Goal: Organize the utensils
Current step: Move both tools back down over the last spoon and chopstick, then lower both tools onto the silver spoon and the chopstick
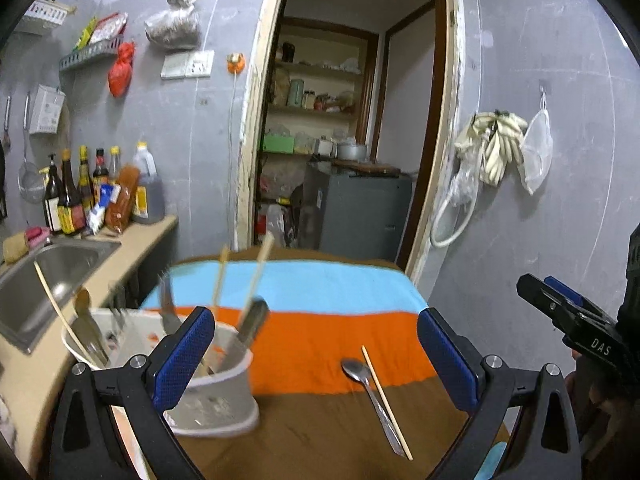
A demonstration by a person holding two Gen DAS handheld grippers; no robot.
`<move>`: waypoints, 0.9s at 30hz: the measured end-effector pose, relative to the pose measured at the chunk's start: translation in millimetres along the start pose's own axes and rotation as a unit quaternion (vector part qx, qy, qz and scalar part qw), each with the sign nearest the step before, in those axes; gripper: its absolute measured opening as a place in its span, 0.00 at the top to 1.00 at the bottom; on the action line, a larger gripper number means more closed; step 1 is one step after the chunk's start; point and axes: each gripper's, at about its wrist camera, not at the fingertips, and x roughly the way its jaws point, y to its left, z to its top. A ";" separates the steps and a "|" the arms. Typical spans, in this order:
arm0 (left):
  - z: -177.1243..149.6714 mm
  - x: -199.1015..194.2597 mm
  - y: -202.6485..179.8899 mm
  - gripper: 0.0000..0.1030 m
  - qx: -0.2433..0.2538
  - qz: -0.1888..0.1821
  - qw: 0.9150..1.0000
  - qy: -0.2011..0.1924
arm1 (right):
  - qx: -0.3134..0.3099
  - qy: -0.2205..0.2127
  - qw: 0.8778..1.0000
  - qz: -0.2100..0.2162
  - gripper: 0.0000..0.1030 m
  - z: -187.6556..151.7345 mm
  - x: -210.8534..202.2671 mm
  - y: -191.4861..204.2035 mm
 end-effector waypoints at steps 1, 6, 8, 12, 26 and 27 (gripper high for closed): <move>-5.8 4.8 -2.5 0.01 -0.001 0.000 1.000 0.008 | -0.001 0.015 1.000 0.002 0.02 -6.2 5.9 -5.0; -30.8 30.5 -8.5 0.01 -0.014 -0.008 0.998 0.058 | 0.012 0.080 0.996 0.023 0.02 -31.1 33.3 -20.6; -39.6 39.5 -8.6 0.01 -0.021 -0.006 0.997 0.073 | 0.017 0.100 0.994 0.030 0.02 -42.0 44.6 -24.2; -56.0 56.9 -6.6 0.01 -0.034 -0.004 0.994 0.102 | 0.019 0.137 0.990 0.036 0.02 -63.9 72.7 -26.1; -78.7 107.5 -4.5 0.15 -0.058 -0.021 0.985 0.160 | 0.012 0.236 0.966 0.108 0.55 -100.9 155.1 -9.1; -79.1 108.7 -5.1 0.16 -0.057 -0.020 0.985 0.162 | 0.008 0.241 0.963 0.116 0.55 -102.9 160.3 -4.2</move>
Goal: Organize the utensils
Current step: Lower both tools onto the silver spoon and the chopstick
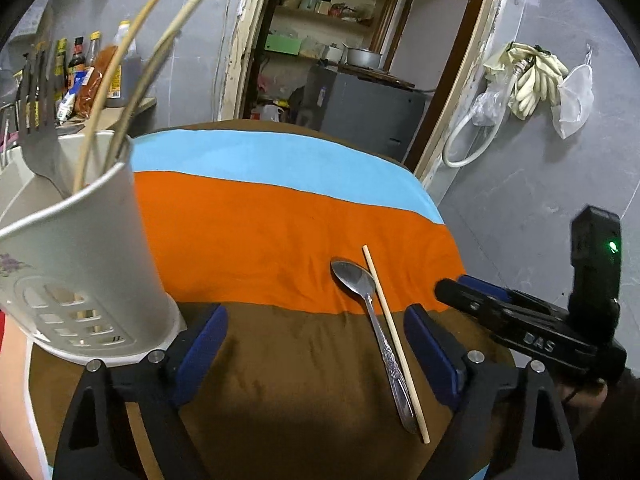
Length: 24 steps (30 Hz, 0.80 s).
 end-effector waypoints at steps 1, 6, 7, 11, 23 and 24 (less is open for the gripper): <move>0.3 1.1 -0.1 0.16 0.001 0.001 1.000 0.002 | -0.004 0.004 1.000 0.003 0.56 0.9 3.6 2.7; -1.0 2.0 4.2 0.17 -0.009 0.011 1.000 0.004 | -0.029 0.033 0.999 0.017 0.64 0.6 22.7 17.5; -1.0 1.8 6.1 0.17 -0.012 0.012 1.000 0.004 | -0.038 0.039 0.998 0.018 0.64 -0.7 27.0 22.9; -1.1 1.7 11.9 0.17 -0.025 0.015 1.000 0.003 | -0.056 0.054 0.997 0.017 0.64 -0.1 34.3 31.3; 2.6 7.5 6.7 0.24 -0.018 0.004 1.000 0.009 | -0.102 0.101 0.989 -0.022 0.64 5.4 37.3 45.2; 3.4 8.6 5.8 0.24 -0.019 0.002 1.000 0.010 | -0.107 0.103 0.989 -0.023 0.64 5.4 38.2 46.7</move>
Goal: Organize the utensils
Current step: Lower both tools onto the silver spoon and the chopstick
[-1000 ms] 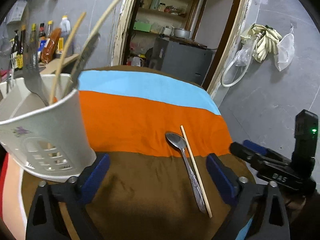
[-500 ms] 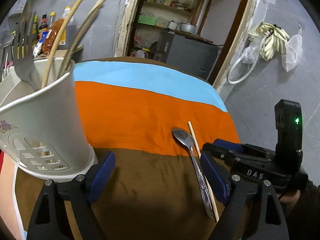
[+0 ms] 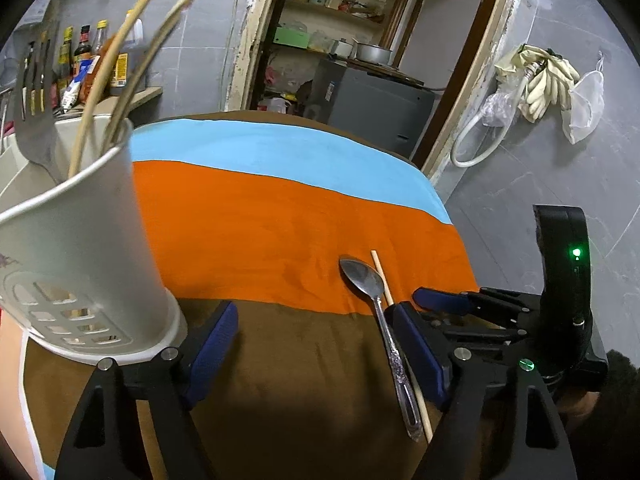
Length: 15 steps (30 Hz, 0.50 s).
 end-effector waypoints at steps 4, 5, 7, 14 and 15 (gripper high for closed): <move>0.7 2.8 0.9 0.25 -0.009 -0.003 1.000 0.004 | -0.005 0.004 1.000 -0.007 0.64 -1.2 -3.1 -1.7; 0.6 3.2 1.0 0.25 -0.009 -0.002 1.000 0.004 | -0.004 0.004 1.000 -0.010 0.65 -2.1 -3.5 -2.1; 0.7 4.1 0.8 0.25 -0.009 -0.001 1.000 0.006 | -0.003 0.003 1.000 -0.019 0.68 -3.1 -8.1 -2.6; 5.1 9.9 -4.9 0.30 -0.005 -0.010 1.000 0.013 | -0.016 0.028 0.998 -0.050 0.88 -14.7 -16.6 -14.4; 6.2 12.9 -6.6 0.33 -0.003 -0.014 1.000 0.018 | -0.009 0.021 0.999 -0.040 0.88 -17.6 -17.8 -16.8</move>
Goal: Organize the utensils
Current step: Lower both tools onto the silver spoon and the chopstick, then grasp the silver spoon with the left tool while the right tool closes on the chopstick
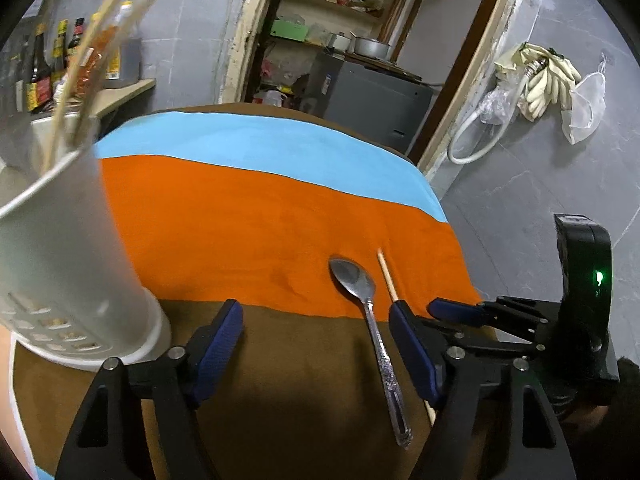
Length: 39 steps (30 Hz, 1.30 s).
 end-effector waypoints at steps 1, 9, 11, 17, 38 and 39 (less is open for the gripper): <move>0.5 2.9 -0.6 0.34 0.001 -0.004 1.000 0.005 | 0.027 -0.005 0.999 0.022 0.88 -4.2 -2.0 -9.5; 0.7 42.0 -4.5 0.57 -0.003 -0.037 0.997 0.072 | 0.079 -0.036 0.994 0.070 0.88 -17.5 -5.8 -31.6; 0.6 43.7 -4.5 0.57 -0.004 -0.042 0.996 0.073 | 0.097 -0.047 0.991 0.085 0.88 -21.5 -8.0 -38.9; 2.8 51.3 -10.0 0.63 -0.001 -0.058 0.995 0.084 | 0.140 -0.063 0.982 0.106 0.87 -6.8 5.6 -58.6; 11.2 59.8 -9.3 0.95 -0.017 -0.027 0.994 0.109 | 0.137 -0.007 0.974 0.179 0.87 52.4 64.3 -29.6; 10.8 58.3 -7.6 0.95 -0.019 -0.025 0.994 0.109 | 0.134 0.000 0.975 0.178 0.87 53.3 67.0 -28.9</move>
